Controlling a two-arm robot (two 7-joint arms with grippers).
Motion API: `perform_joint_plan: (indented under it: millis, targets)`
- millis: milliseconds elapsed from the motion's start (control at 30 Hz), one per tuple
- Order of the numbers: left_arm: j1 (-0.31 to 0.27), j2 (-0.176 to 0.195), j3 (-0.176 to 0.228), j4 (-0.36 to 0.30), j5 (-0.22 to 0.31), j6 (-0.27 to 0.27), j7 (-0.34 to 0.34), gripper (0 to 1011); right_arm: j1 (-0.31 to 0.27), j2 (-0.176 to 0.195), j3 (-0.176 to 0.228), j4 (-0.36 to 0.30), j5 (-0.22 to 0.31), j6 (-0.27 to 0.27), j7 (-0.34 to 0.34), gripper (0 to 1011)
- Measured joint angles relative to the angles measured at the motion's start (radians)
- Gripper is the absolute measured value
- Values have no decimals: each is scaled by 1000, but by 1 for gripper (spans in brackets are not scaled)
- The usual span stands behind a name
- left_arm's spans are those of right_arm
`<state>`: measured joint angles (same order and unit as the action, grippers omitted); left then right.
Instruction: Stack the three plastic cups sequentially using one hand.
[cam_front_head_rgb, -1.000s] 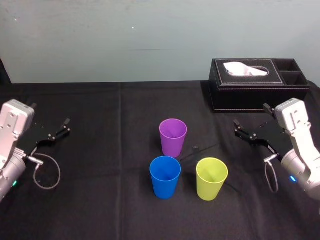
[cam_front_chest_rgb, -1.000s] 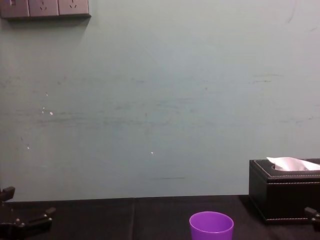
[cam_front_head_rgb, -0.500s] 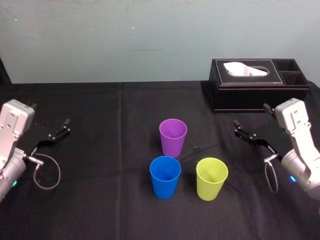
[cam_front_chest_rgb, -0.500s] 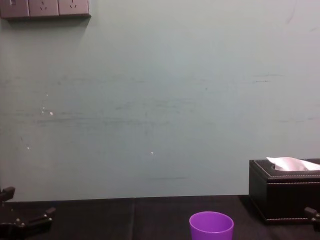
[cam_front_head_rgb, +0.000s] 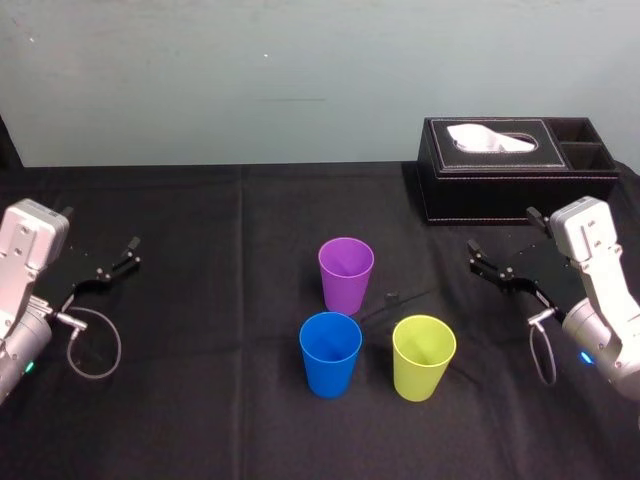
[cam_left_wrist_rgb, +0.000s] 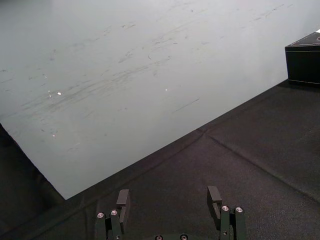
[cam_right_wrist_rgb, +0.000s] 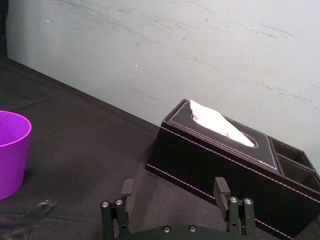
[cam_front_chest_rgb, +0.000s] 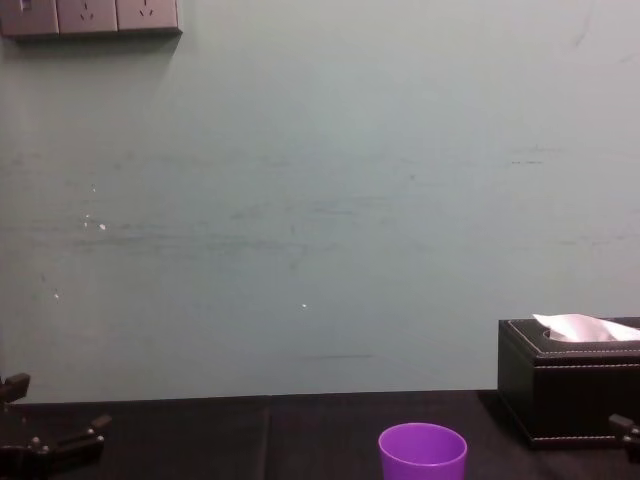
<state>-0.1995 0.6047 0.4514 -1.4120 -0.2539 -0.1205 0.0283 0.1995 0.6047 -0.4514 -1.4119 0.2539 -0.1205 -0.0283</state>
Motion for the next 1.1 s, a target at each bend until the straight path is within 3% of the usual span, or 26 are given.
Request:
perform_joint_plan:
  millis: [833, 1100]
  targets:
    - [0, 0, 0, 0, 0, 0, 0, 1012, 0, -1, 1, 0, 0, 0, 0, 1003]
    - [0, 0, 0, 0, 0, 0, 0, 1011, -21, -8, 28, -19, 1, 1, 23, 1003]
